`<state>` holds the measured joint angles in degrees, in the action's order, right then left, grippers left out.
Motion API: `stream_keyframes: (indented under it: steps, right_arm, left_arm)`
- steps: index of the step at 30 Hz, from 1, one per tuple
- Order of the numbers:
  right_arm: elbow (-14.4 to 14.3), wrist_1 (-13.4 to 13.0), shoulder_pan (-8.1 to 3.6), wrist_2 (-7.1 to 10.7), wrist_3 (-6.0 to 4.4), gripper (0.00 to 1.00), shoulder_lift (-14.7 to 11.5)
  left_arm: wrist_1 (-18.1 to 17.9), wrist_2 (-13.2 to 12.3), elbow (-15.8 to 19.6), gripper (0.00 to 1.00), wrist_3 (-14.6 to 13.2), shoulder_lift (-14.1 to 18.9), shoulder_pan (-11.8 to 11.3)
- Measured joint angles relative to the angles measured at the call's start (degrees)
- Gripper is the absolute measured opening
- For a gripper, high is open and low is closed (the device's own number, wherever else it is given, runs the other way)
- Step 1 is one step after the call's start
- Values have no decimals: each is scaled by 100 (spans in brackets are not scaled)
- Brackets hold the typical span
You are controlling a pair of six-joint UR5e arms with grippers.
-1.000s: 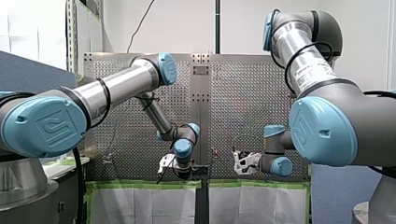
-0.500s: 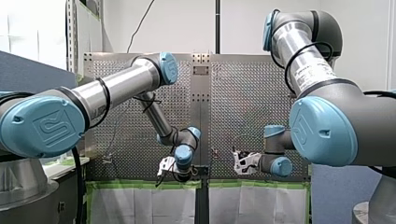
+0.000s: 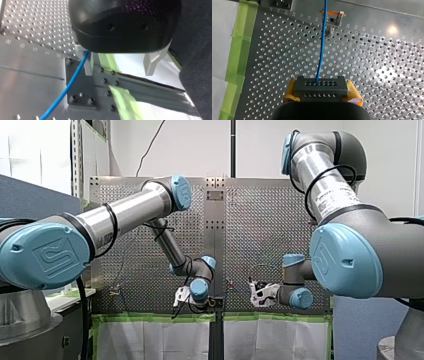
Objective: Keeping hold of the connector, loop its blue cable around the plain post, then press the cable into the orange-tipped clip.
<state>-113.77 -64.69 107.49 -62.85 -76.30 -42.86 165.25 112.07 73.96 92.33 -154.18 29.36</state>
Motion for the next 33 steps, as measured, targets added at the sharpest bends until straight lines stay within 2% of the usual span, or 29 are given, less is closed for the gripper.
stream_keyframes:
  steps: [14,20,24,33]
  right_arm:
    - [1,5,2,-8,30,0,0]
    - [9,6,0,-9,40,0,0]
    - [14,8,2,-9,49,0,0]
    - [16,8,12,-9,67,0,-1]
  left_arm:
    - [-703,-698,1,100,-52,-1,37]
    - [-1043,-943,0,100,29,-1,42]
    - [-1251,-909,47,100,85,-1,10]
    - [-1758,-469,179,100,220,-1,-57]
